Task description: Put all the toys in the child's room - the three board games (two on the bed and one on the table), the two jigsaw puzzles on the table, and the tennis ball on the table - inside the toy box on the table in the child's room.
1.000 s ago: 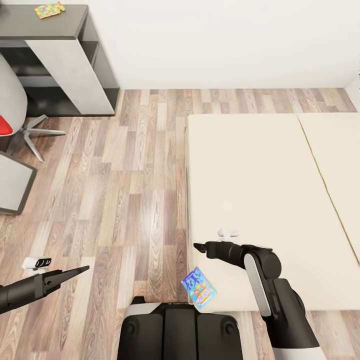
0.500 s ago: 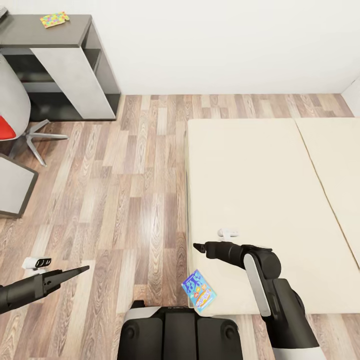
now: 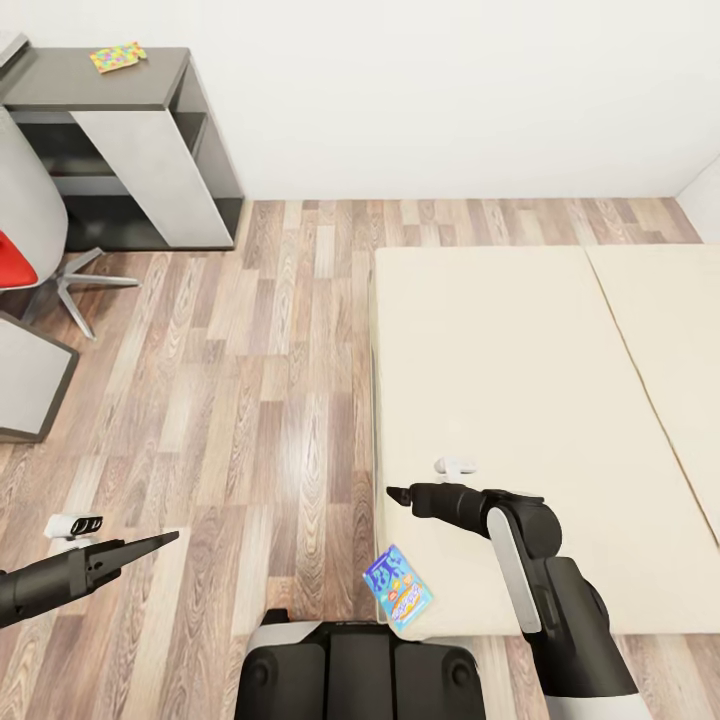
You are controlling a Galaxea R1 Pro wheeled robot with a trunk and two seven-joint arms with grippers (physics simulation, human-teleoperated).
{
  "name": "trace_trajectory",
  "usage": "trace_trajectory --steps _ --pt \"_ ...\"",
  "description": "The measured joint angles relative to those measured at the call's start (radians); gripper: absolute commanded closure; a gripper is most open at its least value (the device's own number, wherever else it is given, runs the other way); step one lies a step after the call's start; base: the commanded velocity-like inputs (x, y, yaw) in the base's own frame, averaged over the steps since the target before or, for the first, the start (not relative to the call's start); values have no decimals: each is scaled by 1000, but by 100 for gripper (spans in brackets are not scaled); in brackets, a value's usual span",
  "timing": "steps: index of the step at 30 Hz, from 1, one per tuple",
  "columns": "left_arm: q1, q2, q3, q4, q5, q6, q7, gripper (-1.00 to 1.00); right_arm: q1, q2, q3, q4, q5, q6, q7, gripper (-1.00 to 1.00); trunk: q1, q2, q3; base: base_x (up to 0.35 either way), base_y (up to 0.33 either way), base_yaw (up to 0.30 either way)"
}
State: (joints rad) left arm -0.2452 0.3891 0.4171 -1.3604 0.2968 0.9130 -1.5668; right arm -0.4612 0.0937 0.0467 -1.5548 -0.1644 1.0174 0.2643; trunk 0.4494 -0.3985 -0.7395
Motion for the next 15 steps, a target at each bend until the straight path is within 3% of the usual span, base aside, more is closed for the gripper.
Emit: trace_trajectory --steps 15 --pt "0 0 0 0 0 1 0 -100 0 1 1 0 4 -1 0 -100 0 0 25 0 0 0"
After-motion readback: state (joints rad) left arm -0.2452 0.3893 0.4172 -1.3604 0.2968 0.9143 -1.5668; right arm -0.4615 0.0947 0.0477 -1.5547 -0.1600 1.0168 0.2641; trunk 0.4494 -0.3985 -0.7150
